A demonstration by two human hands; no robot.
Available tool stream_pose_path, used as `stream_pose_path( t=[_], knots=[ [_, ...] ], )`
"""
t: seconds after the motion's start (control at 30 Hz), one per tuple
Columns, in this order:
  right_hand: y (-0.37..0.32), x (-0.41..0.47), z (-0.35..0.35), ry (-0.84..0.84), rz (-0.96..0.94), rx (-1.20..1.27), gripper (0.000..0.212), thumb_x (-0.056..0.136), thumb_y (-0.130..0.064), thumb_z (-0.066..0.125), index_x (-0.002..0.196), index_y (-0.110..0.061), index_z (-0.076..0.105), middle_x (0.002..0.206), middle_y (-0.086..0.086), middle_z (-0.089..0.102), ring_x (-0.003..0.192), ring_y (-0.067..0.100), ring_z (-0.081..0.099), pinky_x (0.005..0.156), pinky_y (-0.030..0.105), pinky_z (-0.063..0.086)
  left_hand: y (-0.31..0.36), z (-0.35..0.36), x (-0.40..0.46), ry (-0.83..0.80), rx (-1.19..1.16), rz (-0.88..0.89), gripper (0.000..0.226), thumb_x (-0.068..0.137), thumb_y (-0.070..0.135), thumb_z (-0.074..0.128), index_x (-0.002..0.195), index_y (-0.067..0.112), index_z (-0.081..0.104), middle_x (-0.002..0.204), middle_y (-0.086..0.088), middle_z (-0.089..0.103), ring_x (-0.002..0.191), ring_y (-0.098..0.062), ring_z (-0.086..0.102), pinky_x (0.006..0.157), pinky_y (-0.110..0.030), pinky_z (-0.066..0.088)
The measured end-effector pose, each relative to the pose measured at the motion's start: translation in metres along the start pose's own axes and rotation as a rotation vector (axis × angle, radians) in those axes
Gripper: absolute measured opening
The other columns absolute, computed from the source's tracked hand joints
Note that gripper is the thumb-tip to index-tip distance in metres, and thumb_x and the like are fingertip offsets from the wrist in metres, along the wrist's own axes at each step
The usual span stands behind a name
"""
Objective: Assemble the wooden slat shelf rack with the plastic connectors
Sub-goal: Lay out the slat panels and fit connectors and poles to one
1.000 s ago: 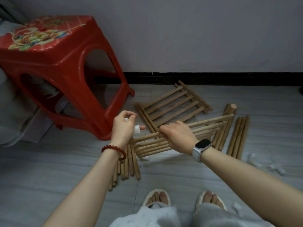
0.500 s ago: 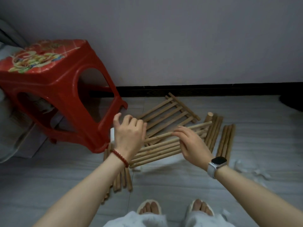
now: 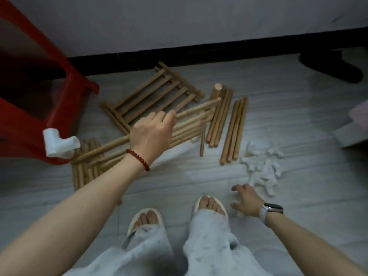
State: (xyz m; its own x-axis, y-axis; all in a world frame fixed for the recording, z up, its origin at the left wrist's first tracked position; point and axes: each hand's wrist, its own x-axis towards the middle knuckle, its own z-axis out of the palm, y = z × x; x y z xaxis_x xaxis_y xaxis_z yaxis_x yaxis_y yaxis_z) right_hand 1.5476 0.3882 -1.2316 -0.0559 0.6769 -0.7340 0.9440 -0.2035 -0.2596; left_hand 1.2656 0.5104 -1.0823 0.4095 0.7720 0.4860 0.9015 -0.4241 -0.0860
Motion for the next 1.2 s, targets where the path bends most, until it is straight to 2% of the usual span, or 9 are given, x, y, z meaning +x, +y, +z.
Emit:
stream_pose_path(
  t=[0.17,0.37,0.47,0.6,0.7,0.8,0.97,1.07,1.2],
  knots=[
    [0.007,0.014,0.029,0.056,0.066,0.045,0.025,0.094,-0.015,0.050,0.117,-0.006,0.043,0.124,0.017,0.033,0.097,0.032,0.047,0.091,0.036,0.045,-0.003,0.004,0.001,-0.004,0.011,-0.019,0.026,0.098,0.026,0.044,0.096,0.012,0.066,0.068,-0.003,0.063,0.053,-0.020,0.057,0.046,-0.024,0.033],
    [-0.013,0.020,0.001,0.141,0.152,0.115,0.005,0.094,-0.009,0.044,0.098,-0.006,0.045,0.114,0.020,0.057,0.101,0.034,0.054,0.069,0.028,0.038,0.002,0.002,-0.001,-0.047,-0.108,-0.074,0.028,0.096,0.028,0.044,0.089,0.016,0.067,0.068,0.000,0.065,0.056,-0.020,0.059,0.045,-0.023,0.034],
    [-0.035,0.010,-0.041,0.309,0.118,0.386,0.025,0.091,-0.009,0.050,0.115,-0.002,0.052,0.116,0.016,0.058,0.107,0.034,0.055,0.076,0.028,0.041,0.001,-0.002,0.001,-0.074,-0.146,-0.104,0.033,0.094,0.032,0.039,0.084,0.018,0.067,0.067,0.003,0.065,0.057,-0.018,0.060,0.046,-0.021,0.031],
    [-0.075,-0.018,-0.115,0.571,-0.007,0.957,0.019,0.089,-0.008,0.058,0.104,0.004,0.058,0.105,0.022,0.063,0.096,0.033,0.061,0.080,0.036,0.049,-0.003,-0.005,0.003,-0.074,-0.164,-0.126,0.039,0.092,0.037,0.032,0.083,0.021,0.066,0.065,0.006,0.064,0.055,-0.015,0.060,0.044,-0.019,0.030],
    [-0.104,-0.041,-0.167,0.730,-0.192,1.232,0.014,0.090,-0.011,0.059,0.102,-0.006,0.052,0.097,0.011,0.061,0.083,0.017,0.061,0.069,0.021,0.054,-0.004,-0.005,0.003,-0.075,-0.193,-0.124,0.040,0.091,0.039,0.031,0.082,0.023,0.066,0.064,0.008,0.062,0.053,-0.013,0.059,0.042,-0.019,0.031],
    [-0.127,-0.055,-0.203,0.892,-0.344,1.182,0.012,0.092,-0.016,0.058,0.096,-0.018,0.047,0.093,0.005,0.061,0.077,0.017,0.064,0.065,0.025,0.056,-0.003,-0.006,0.002,-0.053,-0.177,-0.118,0.036,0.090,0.038,0.034,0.078,0.024,0.065,0.061,0.009,0.060,0.050,-0.011,0.057,0.042,-0.017,0.026],
    [-0.146,-0.057,-0.221,1.014,-0.387,0.873,0.025,0.089,-0.021,0.061,0.088,-0.036,0.041,0.097,-0.008,0.059,0.092,0.024,0.064,0.077,0.050,0.055,-0.005,-0.007,0.004,-0.020,-0.166,-0.113,0.032,0.088,0.037,0.036,0.072,0.025,0.062,0.057,0.008,0.057,0.048,-0.011,0.054,0.043,-0.018,0.024],
    [-0.152,-0.060,-0.223,1.085,-0.443,0.684,0.019,0.090,-0.016,0.061,0.099,-0.019,0.045,0.108,-0.008,0.059,0.095,0.025,0.064,0.078,0.047,0.055,-0.007,-0.007,0.007,-0.003,-0.177,-0.113,0.032,0.088,0.038,0.037,0.072,0.026,0.061,0.057,0.009,0.055,0.047,-0.010,0.053,0.043,-0.017,0.022],
    [-0.154,-0.062,-0.222,1.144,-0.471,0.442,0.025,0.091,-0.016,0.058,0.110,-0.004,0.047,0.123,0.006,0.061,0.094,0.028,0.064,0.075,0.045,0.055,-0.008,-0.006,0.005,0.002,-0.171,-0.112,0.032,0.088,0.038,0.036,0.072,0.025,0.061,0.057,0.008,0.056,0.048,-0.010,0.053,0.041,-0.019,0.024]
  ],
)
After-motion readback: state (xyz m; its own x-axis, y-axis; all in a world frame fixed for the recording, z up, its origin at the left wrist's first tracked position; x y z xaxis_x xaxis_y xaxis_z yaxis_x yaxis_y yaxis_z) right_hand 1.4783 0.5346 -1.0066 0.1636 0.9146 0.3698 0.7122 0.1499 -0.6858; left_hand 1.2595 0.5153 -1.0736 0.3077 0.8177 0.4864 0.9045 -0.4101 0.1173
